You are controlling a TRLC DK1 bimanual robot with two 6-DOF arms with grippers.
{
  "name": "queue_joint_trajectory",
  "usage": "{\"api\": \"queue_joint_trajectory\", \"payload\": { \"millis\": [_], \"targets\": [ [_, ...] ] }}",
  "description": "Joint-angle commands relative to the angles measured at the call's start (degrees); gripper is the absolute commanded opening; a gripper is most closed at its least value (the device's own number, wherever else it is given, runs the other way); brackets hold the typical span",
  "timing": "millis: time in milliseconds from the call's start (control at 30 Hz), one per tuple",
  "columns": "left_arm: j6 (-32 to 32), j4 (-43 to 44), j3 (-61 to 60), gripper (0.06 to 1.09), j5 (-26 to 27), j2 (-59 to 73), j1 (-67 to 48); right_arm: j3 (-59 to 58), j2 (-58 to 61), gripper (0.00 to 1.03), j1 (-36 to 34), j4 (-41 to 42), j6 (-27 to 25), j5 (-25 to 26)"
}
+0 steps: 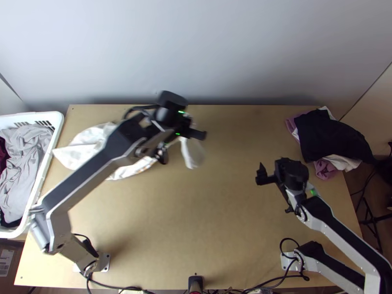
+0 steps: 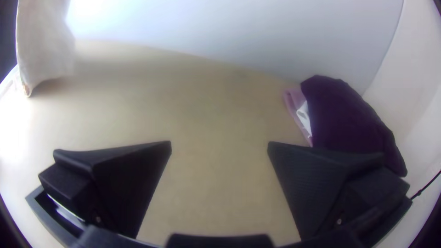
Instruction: Fold the t-shirt
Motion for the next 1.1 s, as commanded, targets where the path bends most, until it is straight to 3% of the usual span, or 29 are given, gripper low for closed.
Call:
{"api": "queue_joint_trajectory", "payload": {
  "millis": [0, 300, 567, 767, 1067],
  "targets": [
    [-0.10, 0.25, 7.15, 0.10, -0.75, 9.26, -7.36, -5.93, -7.57, 0.98, -2.53, 0.00, -2.38, -0.98],
    [-1.42, 0.69, 18.93, 0.10, -1.01, 24.11, -14.75, -12.61, -18.29, 0.98, -0.77, -0.26, -4.49, -1.42],
    [-0.80, 8.16, 19.54, 0.10, -0.75, 29.74, -18.88, -16.92, -25.15, 0.98, -2.71, -2.55, -5.72, -1.42],
    [-7.92, 8.42, 21.48, 0.10, 4.97, 31.32, -18.44, -19.55, -31.47, 0.98, -3.32, -3.52, -6.95, -1.42],
    [-8.89, 10.53, 21.74, 0.10, 2.33, 32.90, -18.18, -21.14, -34.29, 0.96, 0.37, -4.04, -4.22, -1.77]
  ]
}}
